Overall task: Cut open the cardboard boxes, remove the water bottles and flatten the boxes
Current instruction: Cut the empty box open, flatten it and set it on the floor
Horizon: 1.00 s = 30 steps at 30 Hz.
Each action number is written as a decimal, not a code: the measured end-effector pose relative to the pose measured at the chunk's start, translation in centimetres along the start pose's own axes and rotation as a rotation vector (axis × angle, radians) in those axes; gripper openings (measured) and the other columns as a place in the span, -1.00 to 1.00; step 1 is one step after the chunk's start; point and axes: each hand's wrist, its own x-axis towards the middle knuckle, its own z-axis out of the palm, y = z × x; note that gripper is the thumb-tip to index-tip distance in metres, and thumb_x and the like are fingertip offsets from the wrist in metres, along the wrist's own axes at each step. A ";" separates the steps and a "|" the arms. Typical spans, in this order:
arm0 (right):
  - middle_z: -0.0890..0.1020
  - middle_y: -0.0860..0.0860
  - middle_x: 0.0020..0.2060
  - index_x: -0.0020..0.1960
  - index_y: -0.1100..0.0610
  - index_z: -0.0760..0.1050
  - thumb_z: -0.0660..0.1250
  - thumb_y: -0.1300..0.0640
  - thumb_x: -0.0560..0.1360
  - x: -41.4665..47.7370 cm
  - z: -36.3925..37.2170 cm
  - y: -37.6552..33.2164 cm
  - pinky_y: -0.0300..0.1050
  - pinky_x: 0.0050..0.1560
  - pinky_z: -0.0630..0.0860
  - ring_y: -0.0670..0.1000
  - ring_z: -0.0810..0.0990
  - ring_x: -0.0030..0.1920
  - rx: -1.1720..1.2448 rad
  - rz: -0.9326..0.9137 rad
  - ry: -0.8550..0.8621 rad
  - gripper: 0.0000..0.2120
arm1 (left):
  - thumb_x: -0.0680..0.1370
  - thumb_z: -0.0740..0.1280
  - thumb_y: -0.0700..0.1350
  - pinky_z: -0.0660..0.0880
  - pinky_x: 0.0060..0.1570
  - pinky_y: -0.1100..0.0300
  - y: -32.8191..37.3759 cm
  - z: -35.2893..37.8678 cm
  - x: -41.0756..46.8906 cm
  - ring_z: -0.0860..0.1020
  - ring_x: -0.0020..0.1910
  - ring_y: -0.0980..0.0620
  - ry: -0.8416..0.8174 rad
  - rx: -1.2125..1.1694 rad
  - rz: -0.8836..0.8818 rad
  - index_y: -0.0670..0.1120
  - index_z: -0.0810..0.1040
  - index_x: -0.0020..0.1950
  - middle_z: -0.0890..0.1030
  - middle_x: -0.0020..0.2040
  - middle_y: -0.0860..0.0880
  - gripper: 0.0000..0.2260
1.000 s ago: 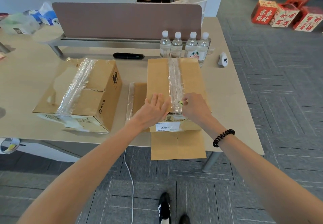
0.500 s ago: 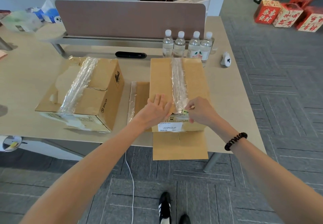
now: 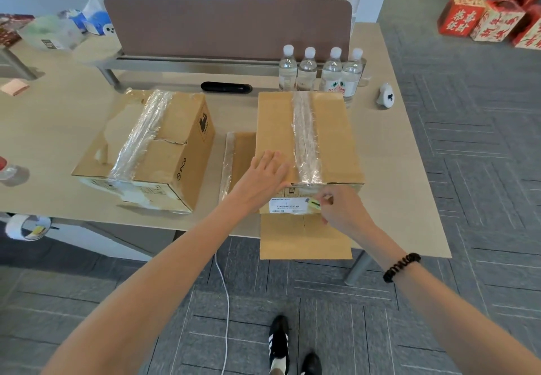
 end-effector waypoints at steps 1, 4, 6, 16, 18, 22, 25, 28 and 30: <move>0.63 0.07 -0.24 0.06 0.19 0.58 0.20 0.34 0.53 -0.1 -0.3 0.1 -0.20 -0.44 0.31 -0.06 0.36 -0.49 0.030 -0.003 0.017 -0.78 | 0.62 -0.15 0.17 0.29 0.42 -0.22 0.3 -0.1 -0.1 0.15 0.53 -0.30 -0.028 -0.009 -0.016 -0.20 0.17 0.54 0.18 0.54 -0.30 -0.38; 0.55 0.00 -0.34 0.07 0.14 0.57 0.21 0.34 0.51 -0.1 -1.1 0.3 -0.17 -0.38 0.33 -0.01 0.43 -0.46 0.097 -0.012 0.063 -0.76 | 0.61 -0.18 0.18 0.11 0.51 -0.17 0.6 -0.1 -0.7 0.01 0.58 -0.23 -0.069 -0.092 -0.062 -0.15 0.08 0.58 0.08 0.59 -0.22 -0.37; 0.57 0.01 -0.35 0.06 0.17 0.59 0.19 0.33 0.53 0.2 -1.7 0.6 -0.15 -0.38 0.37 0.02 0.49 -0.45 0.122 -0.037 0.127 -0.76 | 0.63 -0.18 0.17 0.12 0.50 -0.21 0.7 -0.4 -0.9 -0.03 0.58 -0.18 -0.086 -0.143 -0.097 -0.13 0.07 0.59 0.05 0.60 -0.18 -0.39; 0.63 0.07 -0.44 0.12 0.15 0.58 0.16 0.28 0.58 3.6 -4.4 0.4 -0.25 -0.56 0.33 -0.16 0.39 -0.63 0.222 -0.089 0.199 -0.75 | 0.71 0.00 0.04 0.20 0.46 -0.19 0.8 -2.7 0.5 0.24 0.51 -0.07 -0.074 -0.251 -0.190 -0.09 0.24 0.50 0.24 0.54 -0.08 -0.60; 0.63 0.08 -0.43 0.12 0.15 0.58 0.16 0.29 0.57 5.2 -4.7 0.1 -0.27 -0.58 0.31 -0.15 0.38 -0.64 0.238 -0.090 0.196 -0.75 | 0.69 0.03 0.03 0.27 0.42 -0.12 0.3 -2.7 1.7 0.32 0.45 -0.06 -0.043 -0.254 -0.193 -0.11 0.29 0.46 0.30 0.50 -0.09 -0.62; 0.65 0.08 -0.41 0.13 0.14 0.57 0.16 0.26 0.58 10.1 -5.4 -0.5 -0.25 -0.48 0.32 -0.16 0.37 -0.63 0.217 -0.096 0.194 -0.76 | 0.69 -0.02 0.03 0.30 0.42 -0.02 -2.0 -2.4 5.4 0.32 0.46 -0.06 -0.006 -0.318 -0.211 -0.13 0.35 0.43 0.33 0.49 -0.12 -0.59; 0.65 0.08 -0.40 0.13 0.14 0.56 0.15 0.25 0.58 14.9 -6.1 -1.3 -0.22 -0.47 0.33 -0.17 0.38 -0.63 0.204 -0.084 0.185 -0.76 | 0.71 0.03 -0.01 0.33 0.38 -0.01 -4.5 -1.7 8.8 0.33 0.46 -0.06 0.027 -0.380 -0.225 -0.14 0.38 0.41 0.35 0.48 -0.12 -0.64; 0.64 0.08 -0.38 0.15 0.15 0.54 0.15 0.24 0.59 19.4 -7.1 -2.5 -0.28 -0.47 0.33 -0.21 0.44 -0.60 0.183 -0.085 0.176 -0.76 | 0.69 -0.01 0.01 0.37 0.33 -0.05 -7.0 -1.1 12.4 0.35 0.43 -0.08 0.061 -0.442 -0.227 -0.14 0.42 0.39 0.41 0.43 -0.13 -0.61; 0.63 0.09 -0.34 0.14 0.18 0.54 0.15 0.27 0.59 22.2 -7.8 -3.1 -0.36 -0.51 0.30 -0.22 0.45 -0.60 0.177 -0.093 0.177 -0.76 | 0.64 -0.08 0.07 0.41 0.23 -0.09 -8.3 -0.5 14.7 0.43 0.33 -0.09 0.095 -0.525 -0.255 -0.14 0.47 0.32 0.48 0.33 -0.11 -0.52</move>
